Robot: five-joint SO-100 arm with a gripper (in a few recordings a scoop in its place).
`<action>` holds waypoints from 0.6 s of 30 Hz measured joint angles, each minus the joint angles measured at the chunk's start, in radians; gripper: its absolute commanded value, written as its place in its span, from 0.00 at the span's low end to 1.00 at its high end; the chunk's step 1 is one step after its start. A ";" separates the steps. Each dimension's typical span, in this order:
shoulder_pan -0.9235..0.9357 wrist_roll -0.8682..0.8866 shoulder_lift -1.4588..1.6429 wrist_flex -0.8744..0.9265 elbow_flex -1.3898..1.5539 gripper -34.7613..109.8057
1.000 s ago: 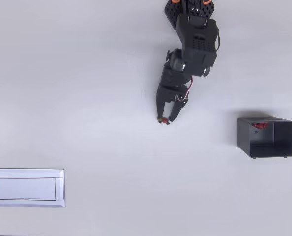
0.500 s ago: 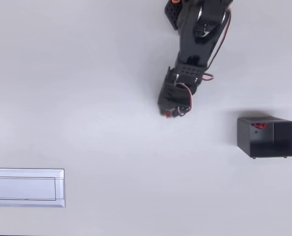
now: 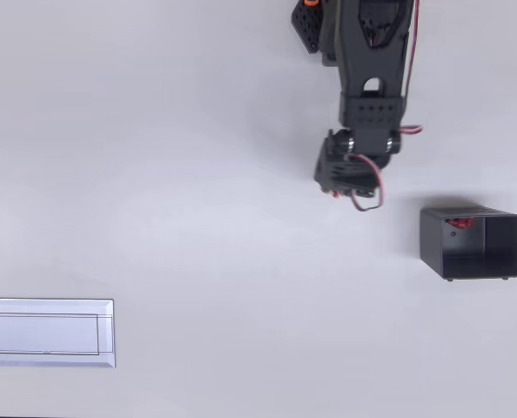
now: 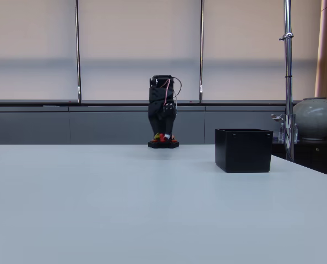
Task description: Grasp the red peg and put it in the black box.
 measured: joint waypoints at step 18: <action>-0.278 0.120 -0.066 -0.744 -0.127 0.24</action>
